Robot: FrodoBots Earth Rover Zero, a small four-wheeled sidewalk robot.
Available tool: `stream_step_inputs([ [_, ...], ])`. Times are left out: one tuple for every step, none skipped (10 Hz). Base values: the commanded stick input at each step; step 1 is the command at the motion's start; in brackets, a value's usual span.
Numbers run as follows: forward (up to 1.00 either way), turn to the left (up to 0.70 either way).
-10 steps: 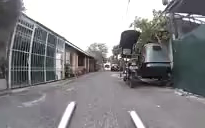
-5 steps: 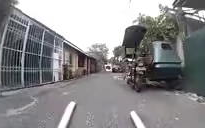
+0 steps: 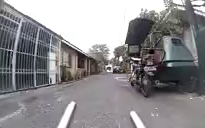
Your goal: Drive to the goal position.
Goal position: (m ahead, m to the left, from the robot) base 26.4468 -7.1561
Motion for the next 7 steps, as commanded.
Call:
stream_step_inputs([
  [0.85,0.0],
  [0.85,0.0],
  [0.85,0.0],
  [0.85,0.0],
  [0.85,0.0],
  [0.85,0.0],
  [0.85,0.0],
])
